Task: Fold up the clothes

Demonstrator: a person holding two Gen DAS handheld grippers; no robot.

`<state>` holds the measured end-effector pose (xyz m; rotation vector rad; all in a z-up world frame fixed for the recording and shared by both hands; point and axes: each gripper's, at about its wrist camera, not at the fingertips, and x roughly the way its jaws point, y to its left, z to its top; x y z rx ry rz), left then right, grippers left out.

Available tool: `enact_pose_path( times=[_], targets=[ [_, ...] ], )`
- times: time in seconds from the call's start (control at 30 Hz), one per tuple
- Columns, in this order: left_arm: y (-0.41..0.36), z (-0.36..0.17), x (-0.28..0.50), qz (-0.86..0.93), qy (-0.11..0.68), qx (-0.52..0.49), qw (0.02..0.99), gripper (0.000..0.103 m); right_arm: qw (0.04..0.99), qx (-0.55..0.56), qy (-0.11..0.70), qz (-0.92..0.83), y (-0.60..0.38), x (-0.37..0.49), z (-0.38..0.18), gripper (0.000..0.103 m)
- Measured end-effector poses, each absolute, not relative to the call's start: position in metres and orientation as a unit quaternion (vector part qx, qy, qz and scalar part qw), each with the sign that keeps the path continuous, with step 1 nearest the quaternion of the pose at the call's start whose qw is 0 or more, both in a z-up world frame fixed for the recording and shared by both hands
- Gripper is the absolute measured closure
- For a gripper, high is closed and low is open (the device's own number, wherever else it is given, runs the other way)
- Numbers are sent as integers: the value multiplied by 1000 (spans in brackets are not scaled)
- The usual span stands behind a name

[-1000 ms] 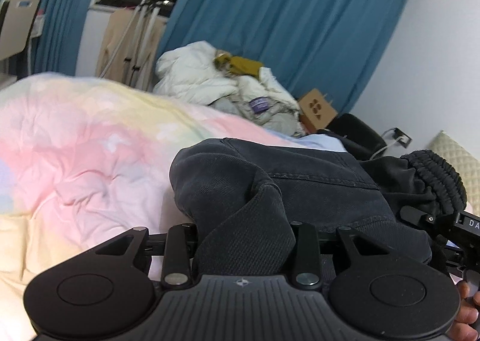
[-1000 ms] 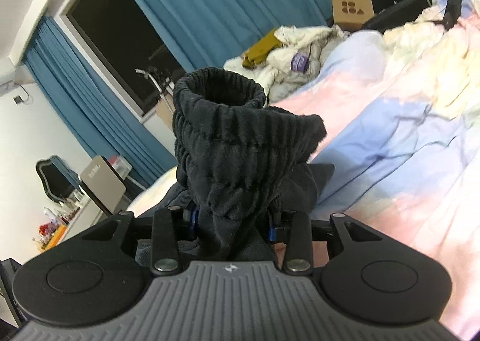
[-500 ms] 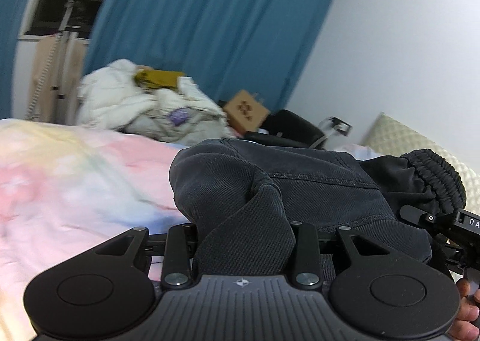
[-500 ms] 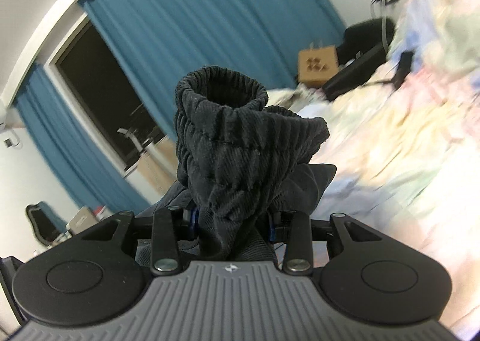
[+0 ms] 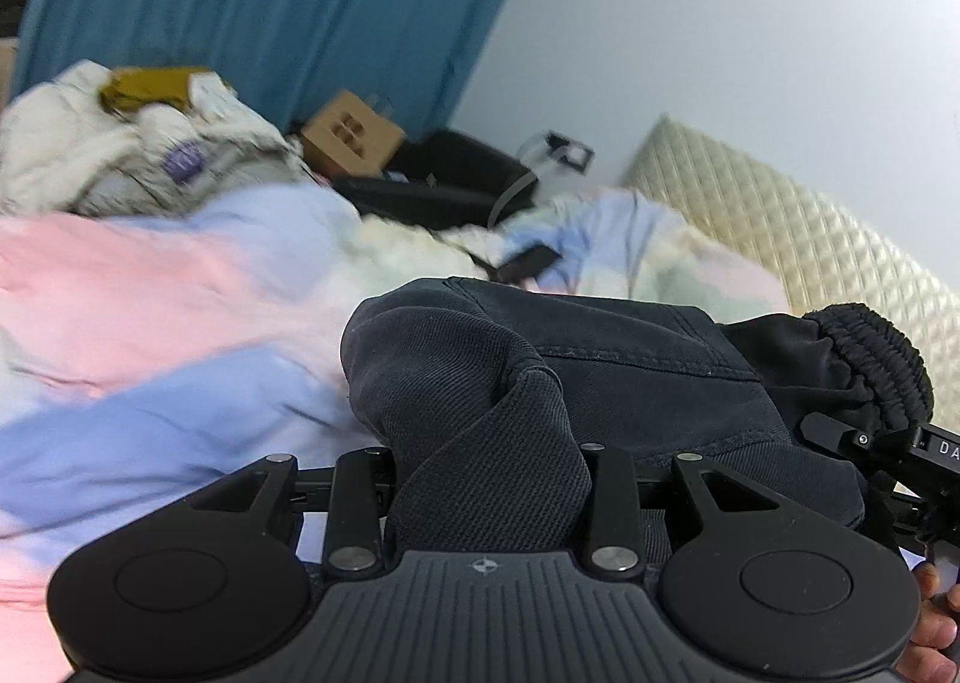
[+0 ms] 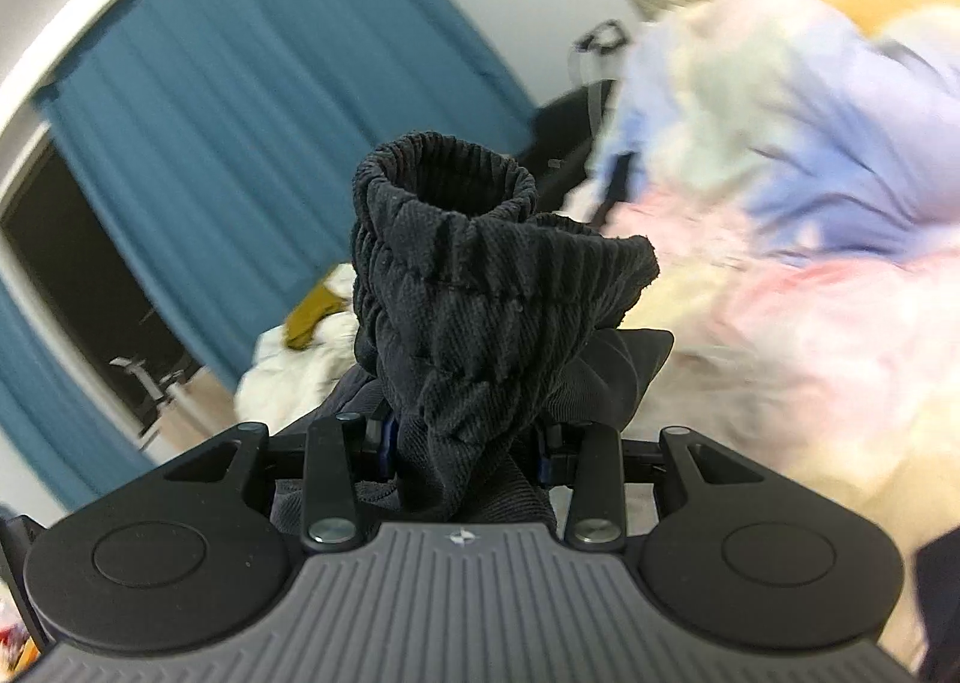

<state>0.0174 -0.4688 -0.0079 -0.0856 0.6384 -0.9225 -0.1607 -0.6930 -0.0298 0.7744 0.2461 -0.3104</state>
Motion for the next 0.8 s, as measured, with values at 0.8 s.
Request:
enact_pose_path(
  times=[0.8],
  targets=[
    [-493,-145,54,-476,338,21,812,59,850,453,162,-216,-722,-181,-199,54]
  ],
)
